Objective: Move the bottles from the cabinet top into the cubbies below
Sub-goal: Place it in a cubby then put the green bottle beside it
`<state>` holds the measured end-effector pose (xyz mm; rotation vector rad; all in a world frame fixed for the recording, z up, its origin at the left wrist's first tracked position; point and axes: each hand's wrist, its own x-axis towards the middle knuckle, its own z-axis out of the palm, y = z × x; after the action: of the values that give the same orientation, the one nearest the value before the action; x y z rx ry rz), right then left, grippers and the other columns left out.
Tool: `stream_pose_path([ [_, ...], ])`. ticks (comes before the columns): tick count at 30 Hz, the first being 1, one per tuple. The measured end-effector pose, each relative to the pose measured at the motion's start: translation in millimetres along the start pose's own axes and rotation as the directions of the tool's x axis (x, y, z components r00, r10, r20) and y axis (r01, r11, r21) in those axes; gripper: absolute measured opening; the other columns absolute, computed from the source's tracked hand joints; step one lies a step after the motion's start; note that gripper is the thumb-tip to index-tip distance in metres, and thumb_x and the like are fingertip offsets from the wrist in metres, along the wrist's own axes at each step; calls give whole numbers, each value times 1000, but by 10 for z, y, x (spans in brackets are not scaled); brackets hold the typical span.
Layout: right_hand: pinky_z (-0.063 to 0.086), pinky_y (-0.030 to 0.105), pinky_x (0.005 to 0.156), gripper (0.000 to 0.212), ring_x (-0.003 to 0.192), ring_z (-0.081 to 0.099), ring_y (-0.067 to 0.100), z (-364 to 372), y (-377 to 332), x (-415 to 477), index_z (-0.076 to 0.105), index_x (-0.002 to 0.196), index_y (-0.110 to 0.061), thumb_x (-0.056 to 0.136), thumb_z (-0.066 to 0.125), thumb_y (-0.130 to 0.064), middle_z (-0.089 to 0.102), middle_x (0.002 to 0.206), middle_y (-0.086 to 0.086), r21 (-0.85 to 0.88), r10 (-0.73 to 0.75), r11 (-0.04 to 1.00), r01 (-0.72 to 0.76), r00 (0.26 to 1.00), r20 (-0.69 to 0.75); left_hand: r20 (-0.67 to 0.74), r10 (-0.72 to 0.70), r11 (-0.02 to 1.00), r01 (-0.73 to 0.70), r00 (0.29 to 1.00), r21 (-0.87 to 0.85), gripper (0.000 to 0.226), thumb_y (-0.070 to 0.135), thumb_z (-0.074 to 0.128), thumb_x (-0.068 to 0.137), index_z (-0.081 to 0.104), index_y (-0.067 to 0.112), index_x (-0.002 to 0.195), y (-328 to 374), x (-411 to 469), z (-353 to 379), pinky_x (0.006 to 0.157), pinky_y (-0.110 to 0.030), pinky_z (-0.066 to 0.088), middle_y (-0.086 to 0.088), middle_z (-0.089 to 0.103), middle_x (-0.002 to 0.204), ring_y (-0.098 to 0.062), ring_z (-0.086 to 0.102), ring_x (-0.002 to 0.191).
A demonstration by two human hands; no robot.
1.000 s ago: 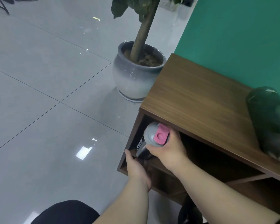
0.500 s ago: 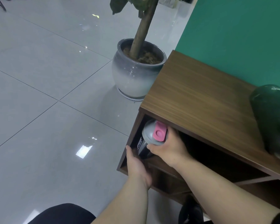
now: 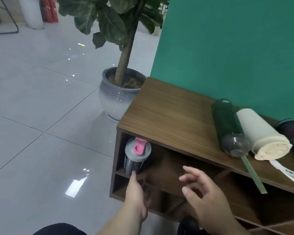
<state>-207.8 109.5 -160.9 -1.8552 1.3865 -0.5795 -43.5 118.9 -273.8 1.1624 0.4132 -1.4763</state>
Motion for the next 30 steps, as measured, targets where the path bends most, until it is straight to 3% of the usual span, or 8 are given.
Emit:
stream_pose_path([
  [3, 44, 20, 98, 48, 108, 62, 6, -495, -230, -5, 66, 108, -40, 79, 79, -3, 69, 107, -16, -160, -231, 970, 183, 899, -372, 91, 2, 998, -8, 996, 57, 68, 62, 38, 101, 54, 11, 142, -103, -129, 97, 114, -54, 37, -18, 63, 141, -37, 54, 135],
  [6, 37, 35, 108, 56, 127, 48, 23, -925, -339, 263, 60, 131, -19, 79, 81, -20, 58, 128, 2, -333, -237, 940, 73, 841, -487, 155, 22, 987, -46, 988, 151, 66, 63, 38, 100, 64, 8, 126, -226, -302, 160, 98, -47, 45, -16, 71, 123, -35, 63, 116],
  [10, 41, 45, 108, 90, 135, 44, 31, -1128, -375, 584, 38, 151, -18, 77, 80, -48, 43, 146, 10, -350, -26, 927, -138, 905, -425, 210, 25, 965, -79, 977, 249, 61, 62, 37, 101, 69, 12, 116, -367, -541, 214, 79, -39, 47, -16, 74, 120, -32, 69, 104],
  [16, 51, 44, 82, 88, 120, 58, 38, -1014, -303, 779, 25, 156, -21, 83, 69, -45, 42, 145, 12, -462, 89, 849, -257, 931, -355, 231, 45, 955, -109, 972, 275, 61, 61, 38, 100, 67, 9, 115, -445, -729, 233, 68, -34, 47, -18, 73, 117, -32, 69, 95],
  [19, 47, 39, 74, 84, 112, 62, 36, -993, -344, 682, 28, 155, -24, 82, 67, -40, 44, 139, 10, -476, 58, 851, -223, 940, -336, 253, 38, 958, -107, 967, 265, 63, 62, 38, 100, 66, 9, 118, -449, -755, 223, 66, -34, 47, -19, 72, 119, -34, 68, 100],
  [23, 46, 35, 76, 79, 105, 63, 29, -935, -489, 320, 37, 145, -30, 75, 70, -41, 44, 140, 2, -395, -17, 911, -119, 946, -322, 251, 72, 964, -132, 965, 232, 63, 62, 39, 99, 67, 9, 119, -446, -761, 210, 70, -35, 48, -19, 73, 117, -34, 70, 101],
  [26, 49, 34, 80, 67, 96, 61, 19, -916, -594, -52, 43, 131, -36, 73, 77, -41, 51, 132, -7, -258, -119, 966, 26, 928, -353, 256, 129, 971, -174, 958, 164, 62, 62, 36, 101, 66, 11, 121, -424, -751, 202, 77, -39, 51, -19, 72, 122, -35, 69, 110],
  [30, 49, 29, 92, 69, 105, 62, 9, -904, -626, -525, 46, 126, -45, 68, 82, -37, 60, 119, -18, -32, -174, 984, 174, 917, -359, 237, 274, 961, -277, 932, -20, 62, 60, 33, 102, 59, 14, 134, -395, -740, 218, 86, -47, 51, -20, 69, 130, -39, 67, 116],
])
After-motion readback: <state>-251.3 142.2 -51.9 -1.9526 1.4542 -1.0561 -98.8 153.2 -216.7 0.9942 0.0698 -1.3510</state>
